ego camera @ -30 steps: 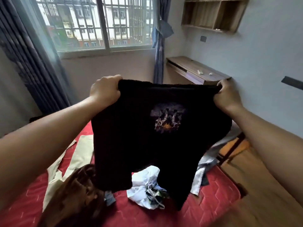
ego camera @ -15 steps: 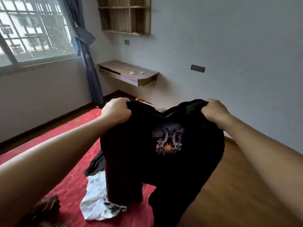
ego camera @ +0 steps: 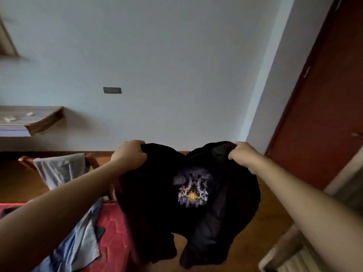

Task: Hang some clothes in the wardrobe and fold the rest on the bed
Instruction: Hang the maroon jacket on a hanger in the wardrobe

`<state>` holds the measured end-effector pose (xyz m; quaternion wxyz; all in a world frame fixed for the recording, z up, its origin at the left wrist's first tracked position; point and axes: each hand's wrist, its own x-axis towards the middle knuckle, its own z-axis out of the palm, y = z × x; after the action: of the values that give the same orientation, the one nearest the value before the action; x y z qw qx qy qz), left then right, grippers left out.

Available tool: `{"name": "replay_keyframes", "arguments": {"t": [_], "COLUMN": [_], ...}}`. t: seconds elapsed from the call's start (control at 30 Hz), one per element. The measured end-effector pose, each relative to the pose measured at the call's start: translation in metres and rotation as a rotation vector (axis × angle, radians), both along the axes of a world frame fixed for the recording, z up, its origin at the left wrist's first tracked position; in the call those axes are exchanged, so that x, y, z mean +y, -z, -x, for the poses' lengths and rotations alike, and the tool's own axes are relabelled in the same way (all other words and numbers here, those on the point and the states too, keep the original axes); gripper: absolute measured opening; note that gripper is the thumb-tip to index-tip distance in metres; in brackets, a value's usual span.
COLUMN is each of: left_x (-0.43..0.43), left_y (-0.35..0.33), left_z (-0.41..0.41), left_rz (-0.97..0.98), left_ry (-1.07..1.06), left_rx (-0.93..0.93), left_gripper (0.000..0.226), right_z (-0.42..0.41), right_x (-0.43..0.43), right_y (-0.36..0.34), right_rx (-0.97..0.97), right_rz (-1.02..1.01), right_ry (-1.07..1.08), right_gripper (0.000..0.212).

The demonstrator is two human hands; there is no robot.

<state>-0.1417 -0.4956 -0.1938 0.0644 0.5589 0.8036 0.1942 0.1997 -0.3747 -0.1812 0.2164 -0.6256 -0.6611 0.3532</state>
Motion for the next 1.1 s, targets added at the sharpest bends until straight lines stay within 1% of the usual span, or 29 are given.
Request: {"name": "replay_keyframes", "arguments": {"t": [0.03, 0.13, 0.23, 0.33, 0.4, 0.47, 0.57, 0.63, 0.73, 0.83, 0.9, 0.97, 1.1], "left_x": [0.018, 0.070, 0.116, 0.155, 0.176, 0.191, 0.204, 0.209, 0.206, 0.196, 0.188, 0.180, 0.171], "left_y": [0.003, 0.010, 0.018, 0.026, 0.030, 0.031, 0.024, 0.014, -0.006, -0.035, -0.057, -0.078, -0.120], "left_z": [-0.015, -0.061, -0.107, -0.154, -0.186, -0.218, -0.268, -0.302, -0.354, -0.407, -0.442, -0.476, -0.539], "left_rz": [0.014, 0.053, 0.085, 0.137, 0.167, 0.179, 0.164, 0.149, 0.141, 0.164, 0.177, 0.181, 0.192], "left_ry": [0.056, 0.224, 0.386, 0.569, 0.687, 0.809, 0.994, 1.081, 1.148, 1.179, 1.215, 1.228, 1.246], "left_rx": [0.010, 0.044, 0.040, 0.036, 0.020, -0.028, -0.115, -0.181, -0.343, -0.507, -0.610, -0.719, -0.914], "left_gripper": [0.004, 0.005, 0.005, 0.010, 0.015, 0.016, 0.016, 0.018, 0.020, 0.016, 0.017, 0.018, 0.020], "right_z": [-0.021, -0.078, -0.128, -0.171, -0.196, -0.217, -0.244, -0.260, -0.282, -0.302, -0.312, -0.325, -0.356], "right_x": [0.001, 0.001, -0.005, -0.019, -0.031, -0.046, -0.071, -0.094, -0.130, -0.161, -0.176, -0.186, -0.186], "right_y": [-0.001, 0.001, 0.004, 0.003, 0.004, 0.003, -0.003, -0.011, -0.026, -0.050, -0.069, -0.088, -0.131], "right_rx": [-0.011, -0.017, -0.027, -0.084, -0.113, -0.154, -0.156, -0.171, -0.130, -0.059, -0.016, 0.030, 0.153], "right_rz": [-0.008, -0.012, -0.049, -0.061, -0.044, -0.036, -0.076, -0.093, -0.128, -0.209, -0.267, -0.331, -0.470], "right_ry": [0.047, 0.207, 0.339, 0.480, 0.571, 0.665, 0.817, 0.942, 1.138, 1.280, 1.370, 1.433, 1.456], "right_gripper": [0.032, 0.052, 0.051, 0.060, 0.054, 0.039, 0.022, 0.007, 0.018, 0.015, 0.014, 0.017, 0.013]}}
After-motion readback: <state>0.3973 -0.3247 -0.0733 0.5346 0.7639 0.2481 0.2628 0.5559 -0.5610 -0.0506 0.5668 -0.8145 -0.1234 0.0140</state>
